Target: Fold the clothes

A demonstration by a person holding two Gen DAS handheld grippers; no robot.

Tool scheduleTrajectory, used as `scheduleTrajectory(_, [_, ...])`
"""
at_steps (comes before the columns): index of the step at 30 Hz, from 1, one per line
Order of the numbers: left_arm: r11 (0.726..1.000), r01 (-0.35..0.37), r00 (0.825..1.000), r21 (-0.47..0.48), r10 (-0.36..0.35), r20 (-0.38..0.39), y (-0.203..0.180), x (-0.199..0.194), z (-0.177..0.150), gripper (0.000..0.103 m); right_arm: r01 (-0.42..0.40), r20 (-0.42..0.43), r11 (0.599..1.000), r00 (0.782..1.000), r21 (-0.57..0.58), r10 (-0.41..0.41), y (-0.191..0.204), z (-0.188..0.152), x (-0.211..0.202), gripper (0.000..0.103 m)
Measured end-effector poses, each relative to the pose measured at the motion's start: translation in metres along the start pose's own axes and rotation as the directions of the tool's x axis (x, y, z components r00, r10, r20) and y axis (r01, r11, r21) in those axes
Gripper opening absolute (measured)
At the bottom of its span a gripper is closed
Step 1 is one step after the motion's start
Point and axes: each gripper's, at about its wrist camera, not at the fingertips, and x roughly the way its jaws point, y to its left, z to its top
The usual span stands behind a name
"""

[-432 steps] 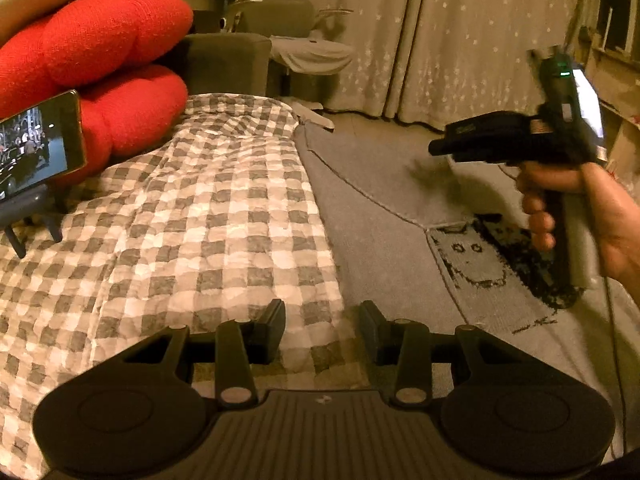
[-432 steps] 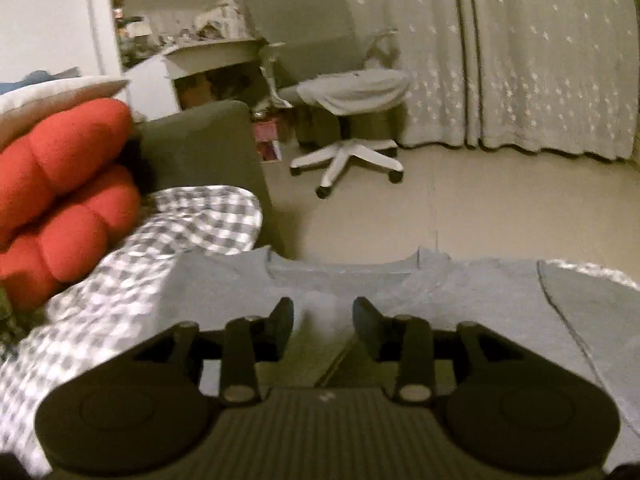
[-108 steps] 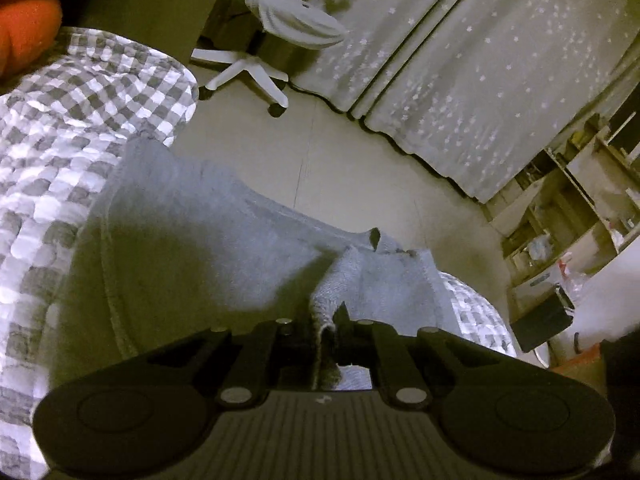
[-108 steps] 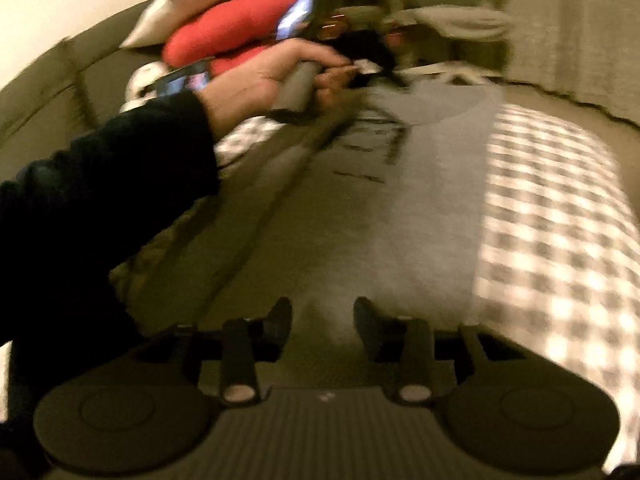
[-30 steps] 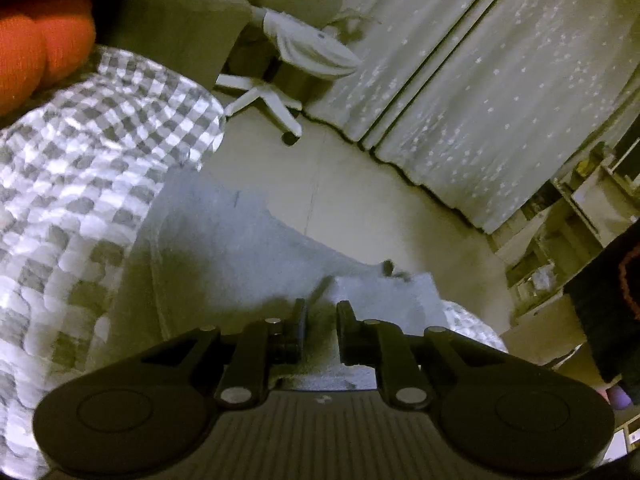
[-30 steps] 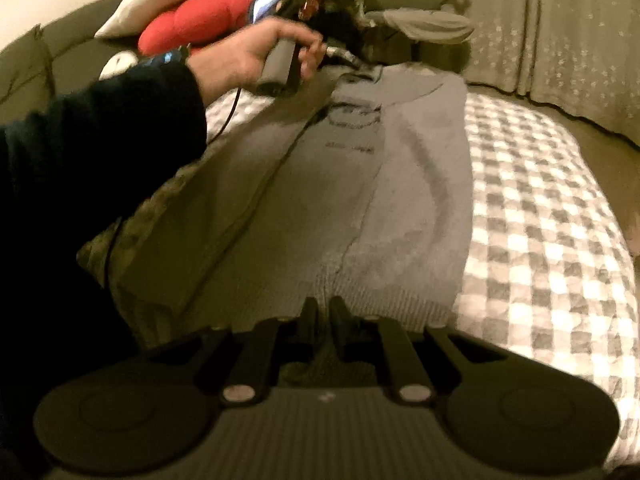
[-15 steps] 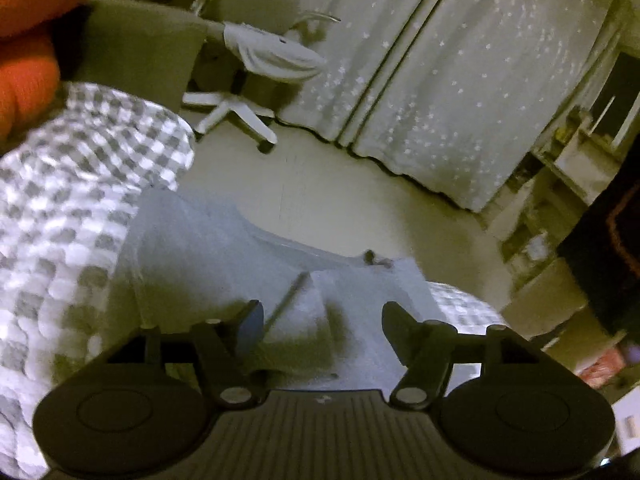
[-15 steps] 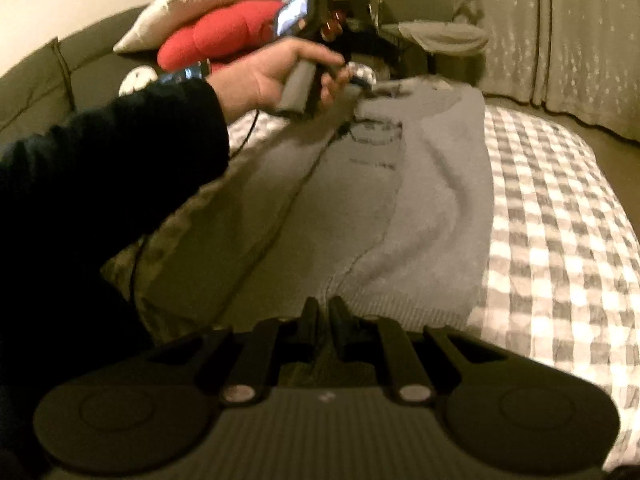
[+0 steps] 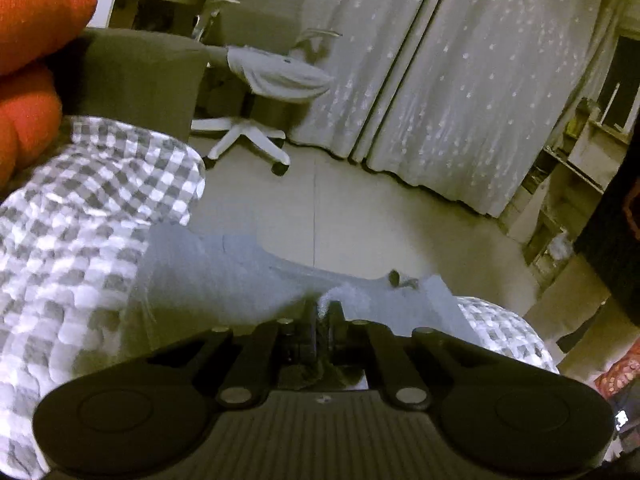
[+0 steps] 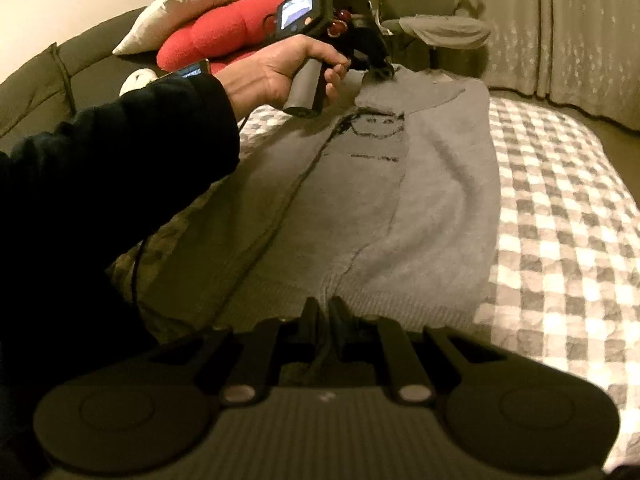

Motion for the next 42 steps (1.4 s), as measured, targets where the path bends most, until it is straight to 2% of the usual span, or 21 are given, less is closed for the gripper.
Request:
scheduleTrajectory(4, [0.999,-0.034,0.999,-0.004,0.034,-0.013,0.006,0.006,-0.003,0.004,0.01,-0.008,1.0,1.0,-0.008,-0.01,0.002,0.0,0.002,0.009])
scheduleTrajectory(7, [1.0,-0.023,1.0,-0.021,0.023,0.016,0.007,-0.002,-0.002,0.004,0.013,0.007,1.0,1.0,-0.028,-0.013,0.008,0.002,-0.004,0.009])
scheduleTrajectory(9, [0.998,-0.016,0.999,-0.068,0.018,0.03,0.01,-0.012,0.004,0.007,0.022,-0.012,0.999,1.0,-0.025,-0.022,0.006,0.001,-0.001,0.009])
scheduleTrajectory(14, [0.995,-0.035,0.997,-0.089,0.04,0.064,0.009,-0.046,0.016,0.013,0.018,-0.021,0.999,1.0,-0.049,-0.019,0.006,-0.001,0.007,0.01])
scheduleTrajectory(18, [0.996,-0.046,0.996,-0.071,0.051,0.068,0.01,-0.079,0.016,0.017,-0.018,-0.022,0.998,1.0,-0.057,0.017,0.008,-0.003,0.002,0.021])
scheduleTrajectory(19, [0.996,-0.05,0.996,-0.08,0.055,0.072,0.012,-0.089,0.014,0.019,-0.025,-0.024,0.997,0.999,-0.066,0.023,0.01,-0.004,0.001,0.024])
scheduleTrajectory(23, [0.995,-0.059,0.996,-0.084,0.065,0.068,0.018,-0.119,-0.001,0.022,-0.068,-0.022,0.993,0.998,-0.094,0.066,0.015,-0.001,-0.011,0.024])
scheduleTrajectory(26, [0.995,-0.065,0.997,-0.074,0.069,0.046,0.017,-0.142,-0.022,0.023,-0.074,0.021,0.994,0.997,-0.084,0.076,0.006,0.008,-0.025,0.025])
scheduleTrajectory(29, [0.996,-0.054,0.998,-0.073,0.056,0.024,0.015,-0.16,-0.042,0.025,-0.039,0.039,0.996,0.998,-0.075,0.042,-0.007,0.025,-0.027,0.026])
scheduleTrajectory(33, [0.996,-0.014,1.0,-0.089,0.015,0.013,0.009,-0.174,-0.06,0.029,-0.034,-0.002,0.993,0.999,-0.112,0.034,-0.024,0.072,-0.001,0.026])
scheduleTrajectory(38, [0.995,-0.026,1.0,-0.093,0.025,-0.017,0.008,-0.173,-0.078,0.031,0.031,-0.077,0.985,0.996,-0.169,-0.045,-0.042,0.147,0.072,0.026])
scheduleTrajectory(42, [0.995,-0.069,0.997,-0.066,0.068,-0.027,0.018,-0.172,-0.087,0.032,0.048,-0.124,0.989,0.99,-0.141,-0.065,-0.064,0.184,0.125,0.026])
